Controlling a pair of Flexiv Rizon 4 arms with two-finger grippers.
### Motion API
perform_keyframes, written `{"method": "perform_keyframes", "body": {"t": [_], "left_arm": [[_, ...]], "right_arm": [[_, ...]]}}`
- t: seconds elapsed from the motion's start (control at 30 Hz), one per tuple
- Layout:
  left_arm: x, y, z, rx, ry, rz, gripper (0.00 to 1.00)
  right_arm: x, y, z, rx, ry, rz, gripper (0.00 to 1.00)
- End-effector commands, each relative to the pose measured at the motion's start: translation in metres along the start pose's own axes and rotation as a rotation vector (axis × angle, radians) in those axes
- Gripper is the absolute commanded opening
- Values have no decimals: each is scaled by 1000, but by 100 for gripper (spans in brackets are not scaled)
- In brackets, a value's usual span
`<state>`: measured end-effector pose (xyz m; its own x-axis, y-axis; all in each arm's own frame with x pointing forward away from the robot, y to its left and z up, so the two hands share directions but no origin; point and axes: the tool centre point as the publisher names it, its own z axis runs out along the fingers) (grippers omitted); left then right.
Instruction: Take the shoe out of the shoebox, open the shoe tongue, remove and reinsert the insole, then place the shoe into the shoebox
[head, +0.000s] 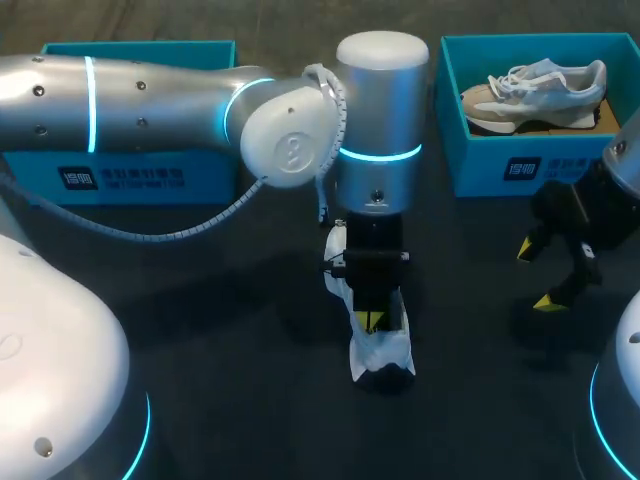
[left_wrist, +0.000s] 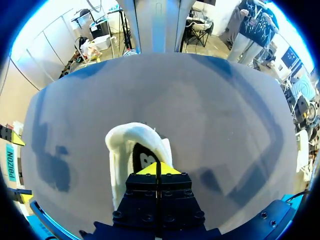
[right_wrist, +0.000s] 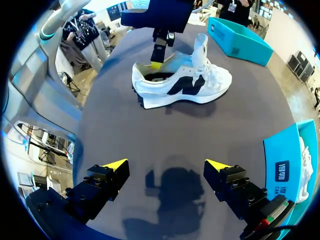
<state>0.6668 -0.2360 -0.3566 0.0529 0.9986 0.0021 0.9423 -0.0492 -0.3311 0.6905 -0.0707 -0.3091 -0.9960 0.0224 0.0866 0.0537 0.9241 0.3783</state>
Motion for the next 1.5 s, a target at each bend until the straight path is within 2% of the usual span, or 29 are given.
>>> {"method": "perform_keyframes", "body": {"t": [0.03,0.2,0.5,0.77,0.93,1.1,1.27,1.5], "left_arm": [[-10,3,12,5,41,-6,0],[-10,2,25,8,108,-9,0],[-9,2,51,45,146,-15,0],[-11,5,53,6,88,-57,0],[-12,1,33,-35,38,-56,0],[-15,-5,24,-22,-17,-42,0],[-23,-6,38,-15,-31,-31,0],[-28,9,53,-38,-46,-67,0]], "right_arm": [[1,0,0,2,-2,1,100],[1,0,0,2,-2,1,100],[1,0,0,2,-2,1,100],[1,0,0,2,-2,1,100],[1,0,0,2,-2,1,100],[1,0,0,2,-2,1,100],[1,0,0,2,-2,1,100],[1,0,0,2,-2,1,100]]}}
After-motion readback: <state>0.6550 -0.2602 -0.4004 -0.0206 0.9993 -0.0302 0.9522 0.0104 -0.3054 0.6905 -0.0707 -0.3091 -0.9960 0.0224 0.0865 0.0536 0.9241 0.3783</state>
